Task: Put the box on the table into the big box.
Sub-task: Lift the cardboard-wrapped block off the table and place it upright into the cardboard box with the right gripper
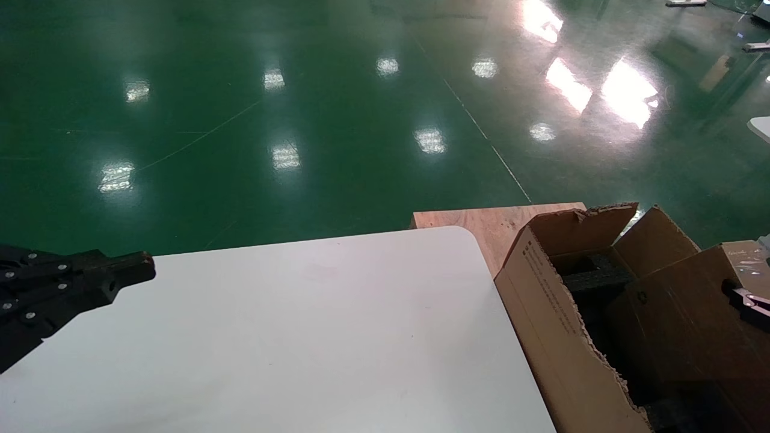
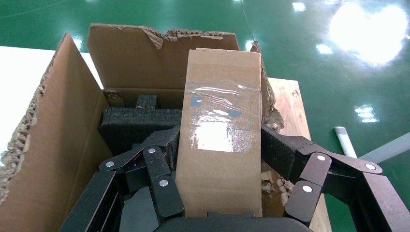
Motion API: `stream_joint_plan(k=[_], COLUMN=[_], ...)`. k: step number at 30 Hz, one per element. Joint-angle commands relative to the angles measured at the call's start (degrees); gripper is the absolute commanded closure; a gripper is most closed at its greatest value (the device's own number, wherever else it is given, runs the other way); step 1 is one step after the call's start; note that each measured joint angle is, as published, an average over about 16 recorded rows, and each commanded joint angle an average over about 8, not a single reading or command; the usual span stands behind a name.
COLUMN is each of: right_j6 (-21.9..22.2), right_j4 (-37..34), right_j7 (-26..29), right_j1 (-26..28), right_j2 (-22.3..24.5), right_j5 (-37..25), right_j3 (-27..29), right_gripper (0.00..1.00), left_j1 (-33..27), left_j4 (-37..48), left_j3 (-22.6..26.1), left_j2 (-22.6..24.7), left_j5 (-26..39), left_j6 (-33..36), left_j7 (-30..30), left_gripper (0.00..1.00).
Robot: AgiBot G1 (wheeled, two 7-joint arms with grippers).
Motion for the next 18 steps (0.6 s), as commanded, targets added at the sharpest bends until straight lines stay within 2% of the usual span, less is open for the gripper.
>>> stream_joint_plan(k=[1, 18], right_j6=[-0.78, -9.83], right_j4=[-1.47, -16.24], right_j7=[-0.61, -8.45], right_j1=[0.81, 10.45], right_j2=[-0.69, -6.01], right_j5=[0.29, 4.03], right_j3=[-0.82, -10.19], right_gripper=[1.00, 1.00], left_j1=[0.00, 0.00], left_j4=[0.00, 0.00], left_j3=[0.00, 0.00], left_j2=[0.00, 0.00], left_j5=[0.00, 0.00], left_j6=[0.00, 0.00], left_j7=[0.00, 0.00], left_gripper=[1.00, 1.00])
